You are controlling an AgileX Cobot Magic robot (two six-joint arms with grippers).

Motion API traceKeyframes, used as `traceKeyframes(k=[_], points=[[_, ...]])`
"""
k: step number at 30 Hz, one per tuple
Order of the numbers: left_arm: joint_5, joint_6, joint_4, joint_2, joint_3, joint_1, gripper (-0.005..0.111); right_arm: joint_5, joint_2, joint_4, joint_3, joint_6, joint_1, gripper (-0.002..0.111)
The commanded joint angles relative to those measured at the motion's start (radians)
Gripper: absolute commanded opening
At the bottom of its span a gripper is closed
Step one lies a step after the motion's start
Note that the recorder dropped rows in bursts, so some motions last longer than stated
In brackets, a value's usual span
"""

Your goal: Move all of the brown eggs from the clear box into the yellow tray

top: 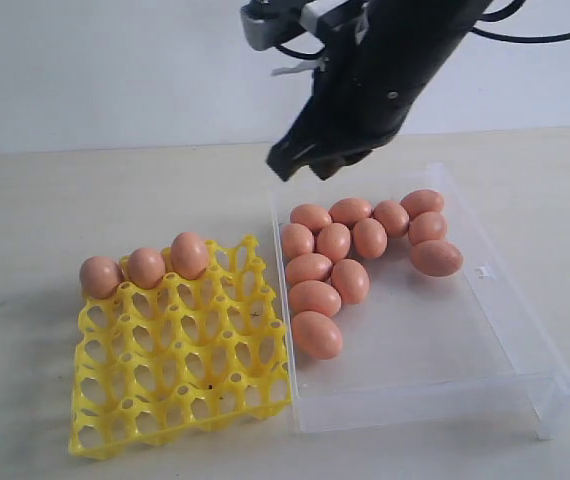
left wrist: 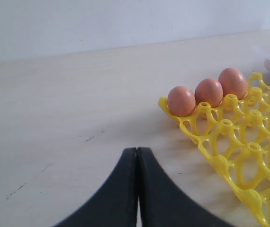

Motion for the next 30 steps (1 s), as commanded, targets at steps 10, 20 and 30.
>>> traceKeyframes(k=[10, 20, 30], points=[[-0.01, -0.002, -0.001, -0.006, -0.004, -0.004, 0.0, -0.129, 0.198, -0.103, -0.004, -0.159, -0.187, 0.028], [-0.01, -0.002, -0.001, -0.006, -0.004, -0.004, 0.0, -0.123, 0.314, -0.224, -0.004, -0.165, -0.199, 0.049], [-0.01, -0.002, -0.001, -0.006, -0.004, -0.004, 0.0, -0.112, 0.32, -0.244, 0.044, -0.15, -0.218, 0.049]])
